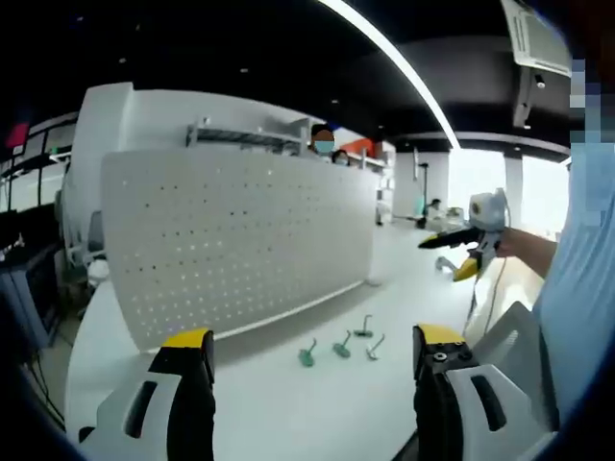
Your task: Insert the hook assembly into the mounting plate slot until the hook locks in place.
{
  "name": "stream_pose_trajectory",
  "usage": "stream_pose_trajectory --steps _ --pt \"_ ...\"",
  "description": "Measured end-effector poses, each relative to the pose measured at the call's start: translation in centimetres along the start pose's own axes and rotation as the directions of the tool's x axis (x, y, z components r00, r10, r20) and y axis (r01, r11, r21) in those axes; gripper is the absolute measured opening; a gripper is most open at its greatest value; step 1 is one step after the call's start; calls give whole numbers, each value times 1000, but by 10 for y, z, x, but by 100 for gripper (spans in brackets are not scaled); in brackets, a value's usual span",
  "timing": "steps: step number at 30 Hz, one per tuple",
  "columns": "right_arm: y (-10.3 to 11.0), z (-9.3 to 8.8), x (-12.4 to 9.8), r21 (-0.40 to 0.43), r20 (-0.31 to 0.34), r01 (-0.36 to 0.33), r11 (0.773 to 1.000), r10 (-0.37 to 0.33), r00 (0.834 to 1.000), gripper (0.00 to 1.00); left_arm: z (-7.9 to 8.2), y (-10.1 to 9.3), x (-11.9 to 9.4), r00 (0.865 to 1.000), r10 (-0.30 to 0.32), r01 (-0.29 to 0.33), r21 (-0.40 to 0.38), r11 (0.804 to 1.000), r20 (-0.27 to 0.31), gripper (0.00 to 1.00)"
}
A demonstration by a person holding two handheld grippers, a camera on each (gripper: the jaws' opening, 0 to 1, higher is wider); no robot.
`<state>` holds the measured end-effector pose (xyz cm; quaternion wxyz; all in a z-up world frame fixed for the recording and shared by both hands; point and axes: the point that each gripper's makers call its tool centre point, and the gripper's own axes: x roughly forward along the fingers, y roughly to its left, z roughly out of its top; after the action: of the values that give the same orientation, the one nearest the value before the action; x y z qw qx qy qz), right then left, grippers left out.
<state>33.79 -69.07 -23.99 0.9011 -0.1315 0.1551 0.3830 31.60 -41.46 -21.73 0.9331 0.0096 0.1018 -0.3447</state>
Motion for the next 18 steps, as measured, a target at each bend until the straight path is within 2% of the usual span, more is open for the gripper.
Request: stream_pose_trajectory --steps 18 --pt "-1 -1 10 -4 -8 -21 1000 21 1000 86 -4 2 1 1000 9 -9 -7 1000 -1 86"
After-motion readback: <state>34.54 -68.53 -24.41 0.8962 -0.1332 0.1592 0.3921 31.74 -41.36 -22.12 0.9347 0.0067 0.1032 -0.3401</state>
